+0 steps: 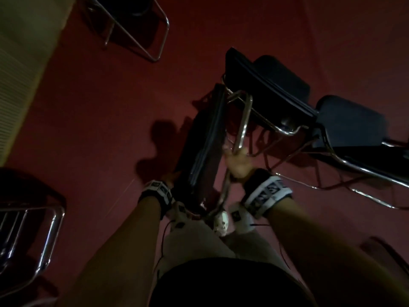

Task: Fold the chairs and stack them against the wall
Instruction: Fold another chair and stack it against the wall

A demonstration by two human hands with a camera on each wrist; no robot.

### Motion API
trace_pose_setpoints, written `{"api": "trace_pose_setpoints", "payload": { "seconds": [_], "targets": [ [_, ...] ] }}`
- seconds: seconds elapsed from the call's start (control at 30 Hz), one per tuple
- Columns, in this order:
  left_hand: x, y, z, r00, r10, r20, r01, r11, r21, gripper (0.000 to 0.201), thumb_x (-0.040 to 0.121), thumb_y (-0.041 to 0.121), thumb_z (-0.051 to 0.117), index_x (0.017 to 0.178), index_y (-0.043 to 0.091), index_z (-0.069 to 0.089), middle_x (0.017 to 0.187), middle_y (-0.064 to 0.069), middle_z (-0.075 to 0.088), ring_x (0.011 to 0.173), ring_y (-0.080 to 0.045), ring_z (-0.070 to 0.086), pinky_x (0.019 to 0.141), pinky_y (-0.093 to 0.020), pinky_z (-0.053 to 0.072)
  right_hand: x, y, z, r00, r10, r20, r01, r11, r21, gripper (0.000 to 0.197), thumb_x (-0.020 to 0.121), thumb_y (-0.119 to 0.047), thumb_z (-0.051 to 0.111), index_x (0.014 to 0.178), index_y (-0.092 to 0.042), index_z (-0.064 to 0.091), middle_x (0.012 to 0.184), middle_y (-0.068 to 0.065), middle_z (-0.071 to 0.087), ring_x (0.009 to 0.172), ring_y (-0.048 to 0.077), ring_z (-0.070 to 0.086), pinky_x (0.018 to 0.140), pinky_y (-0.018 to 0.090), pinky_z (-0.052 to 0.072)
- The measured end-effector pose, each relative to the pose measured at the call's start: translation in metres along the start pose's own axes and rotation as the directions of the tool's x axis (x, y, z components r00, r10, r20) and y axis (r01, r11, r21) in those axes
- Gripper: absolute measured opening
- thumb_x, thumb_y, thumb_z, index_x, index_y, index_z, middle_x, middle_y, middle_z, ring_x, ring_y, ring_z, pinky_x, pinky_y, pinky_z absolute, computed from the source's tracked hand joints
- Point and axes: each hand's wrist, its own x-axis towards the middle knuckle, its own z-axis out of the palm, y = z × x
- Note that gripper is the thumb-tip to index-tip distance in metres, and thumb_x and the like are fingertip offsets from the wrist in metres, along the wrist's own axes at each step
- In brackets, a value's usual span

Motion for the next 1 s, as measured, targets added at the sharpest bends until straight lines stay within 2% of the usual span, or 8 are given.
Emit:
{"api": "trace_pose_setpoints", "payload": {
  "seconds": [0.13,0.2,0.3,0.43,0.63,0.77,0.83,1.0],
  "targets": [
    [-0.028,-0.004,0.034,0.992,0.090,0.083,-0.090,0.996,-0.005,0.043,0.097,0.031,0.061,0.133,0.006,0.059,0.131,-0.014,0.061,0.100,-0.024,0.059,0.088,-0.031,0.049,-0.040,-0.003,-0.013,0.989,-0.071,0.128,0.073,0.997,-0.009,0.052,0.104,-0.045,0.037,0.132,-0.002,0.027,0.134,0.024,0.053,0.121,0.039,0.055,0.103,0.038,0.040],
    [-0.034,-0.006,0.051,0.987,0.122,0.106,-0.121,0.992,-0.016,0.046,0.099,0.026,0.059,0.140,0.007,0.052,0.137,-0.008,0.055,0.109,-0.022,0.057,0.087,-0.028,0.046,-0.042,-0.009,-0.042,0.987,-0.078,0.144,0.076,0.997,0.017,0.074,0.099,-0.062,0.038,0.141,-0.003,0.024,0.141,0.019,0.048,0.130,0.036,0.049,0.107,0.036,0.036],
    [-0.044,-0.010,0.081,0.964,0.207,0.168,-0.206,0.978,-0.020,0.053,0.103,0.031,0.052,0.151,0.017,0.038,0.149,0.001,0.041,0.138,-0.020,0.040,0.107,-0.030,0.035,-0.044,0.011,-0.073,0.989,-0.050,0.137,0.051,0.999,-0.005,0.101,0.086,-0.074,0.052,0.147,-0.001,0.018,0.144,0.014,0.046,0.129,0.031,0.049,0.100,0.030,0.040],
    [-0.053,-0.023,0.104,0.938,0.288,0.193,-0.270,0.956,-0.114,0.046,0.101,0.031,0.057,0.146,0.028,0.046,0.151,0.000,0.045,0.137,-0.024,0.044,0.110,-0.031,0.035,-0.049,0.025,-0.089,0.995,-0.065,0.076,0.068,0.997,-0.038,0.111,0.071,-0.070,0.074,0.141,-0.003,0.022,0.138,0.011,0.050,0.121,0.029,0.057,0.090,0.029,0.047],
    [0.027,-0.074,0.129,0.910,0.258,0.324,-0.196,0.958,-0.211,0.086,0.053,0.066,0.089,0.130,0.042,0.059,0.134,0.001,0.064,0.125,-0.023,0.058,0.111,-0.049,0.043,-0.045,0.037,-0.092,1.000,-0.020,0.005,0.020,0.986,-0.164,0.089,0.069,-0.050,0.084,0.125,-0.013,0.025,0.129,0.014,0.054,0.106,0.031,0.062,0.079,0.033,0.053],
    [0.000,-0.052,0.112,0.924,0.204,0.324,-0.183,0.979,-0.094,0.053,0.073,0.066,0.073,0.121,0.052,0.055,0.140,0.002,0.057,0.129,-0.022,0.053,0.113,-0.050,0.038,-0.045,0.030,-0.087,0.999,-0.042,-0.014,0.038,0.978,-0.205,0.073,0.081,-0.034,0.075,0.128,-0.008,0.025,0.119,0.012,0.055,0.091,0.025,0.057,0.078,0.030,0.049],
    [-0.037,-0.035,0.102,0.938,0.157,0.308,-0.153,0.988,-0.036,0.042,0.090,0.053,0.064,0.128,0.041,0.052,0.142,0.002,0.053,0.131,-0.022,0.050,0.111,-0.042,0.038,-0.048,0.031,-0.088,0.999,-0.038,-0.006,0.035,0.972,-0.234,0.069,0.087,-0.030,0.071,0.131,-0.006,0.025,0.114,0.011,0.053,0.089,0.025,0.054,0.078,0.029,0.047],
    [-0.068,-0.034,0.093,0.918,0.117,0.379,-0.187,0.971,0.152,0.054,0.103,0.044,0.044,0.152,0.026,0.031,0.153,0.003,0.038,0.139,-0.023,0.040,0.109,-0.036,0.037,-0.055,0.044,-0.091,0.998,0.008,-0.059,-0.023,0.967,-0.255,0.067,0.086,-0.029,0.071,0.130,-0.005,0.027,0.121,0.017,0.057,0.103,0.034,0.062,0.084,0.035,0.052]
  ]
}}
